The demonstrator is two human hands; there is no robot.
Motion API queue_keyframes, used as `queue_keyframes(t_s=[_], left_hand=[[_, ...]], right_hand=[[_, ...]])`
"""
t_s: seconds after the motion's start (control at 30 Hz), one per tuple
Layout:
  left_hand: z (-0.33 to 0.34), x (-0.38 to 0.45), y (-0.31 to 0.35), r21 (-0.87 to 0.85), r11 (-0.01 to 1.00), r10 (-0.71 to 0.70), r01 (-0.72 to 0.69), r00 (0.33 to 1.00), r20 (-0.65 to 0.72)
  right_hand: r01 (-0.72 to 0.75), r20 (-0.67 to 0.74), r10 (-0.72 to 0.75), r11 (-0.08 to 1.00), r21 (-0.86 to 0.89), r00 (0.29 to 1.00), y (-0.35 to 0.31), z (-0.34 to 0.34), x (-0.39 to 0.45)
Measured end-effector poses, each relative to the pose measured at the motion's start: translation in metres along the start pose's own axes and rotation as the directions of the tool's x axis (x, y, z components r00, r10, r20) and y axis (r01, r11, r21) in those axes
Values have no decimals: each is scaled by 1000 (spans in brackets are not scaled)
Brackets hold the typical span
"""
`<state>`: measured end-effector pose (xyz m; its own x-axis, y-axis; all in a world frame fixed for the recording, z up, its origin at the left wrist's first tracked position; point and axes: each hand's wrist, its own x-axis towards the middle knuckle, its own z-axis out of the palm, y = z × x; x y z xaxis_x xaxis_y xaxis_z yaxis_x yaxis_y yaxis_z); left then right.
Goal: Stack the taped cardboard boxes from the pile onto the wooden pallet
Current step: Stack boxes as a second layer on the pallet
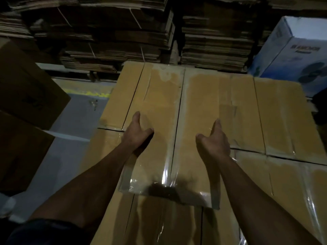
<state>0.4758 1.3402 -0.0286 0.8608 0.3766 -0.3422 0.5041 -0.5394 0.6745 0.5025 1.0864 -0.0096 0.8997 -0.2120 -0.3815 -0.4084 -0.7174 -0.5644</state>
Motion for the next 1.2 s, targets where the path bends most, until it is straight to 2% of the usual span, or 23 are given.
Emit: queue_keyframes(t_s=[0.13, 0.3, 0.5, 0.7, 0.8, 0.93, 1.03, 1.13, 1.2], left_hand=[[17, 8, -17, 78, 996, 52, -49, 998, -35], [12, 4, -21, -102, 994, -28, 26, 1000, -14], [5, -47, -46, -267, 940, -207, 214, 977, 54], [-4, -127, -44, -351, 891, -262, 287, 958, 120], [-5, -138, -54, -459, 825, -271, 331, 943, 193], [-4, -145, -66, -535, 709, -337, 460, 887, 315], [4, -144, -73, -632, 637, -321, 441, 897, 303], [12, -146, -75, -706, 601, -308, 375, 924, 228], [15, -145, -74, -717, 615, -293, 329, 939, 180]], right_hand=[[2, -21, -3, 999, -39, 1000, 11, 19, 12], [-27, -40, 29, 998, 53, 999, 13, 16, 12], [-143, 40, 138, 971, 189, 990, 38, 9, -27], [-322, 211, 259, 872, 369, 943, 74, 11, -93], [-411, 276, 319, 814, 410, 907, 82, 11, -104], [-511, 420, 324, 712, 482, 848, 90, 11, -110], [-497, 403, 306, 664, 558, 862, 99, 20, -110], [-420, 336, 266, 709, 567, 903, 108, 28, -107], [-389, 309, 250, 727, 566, 918, 109, 29, -105]])
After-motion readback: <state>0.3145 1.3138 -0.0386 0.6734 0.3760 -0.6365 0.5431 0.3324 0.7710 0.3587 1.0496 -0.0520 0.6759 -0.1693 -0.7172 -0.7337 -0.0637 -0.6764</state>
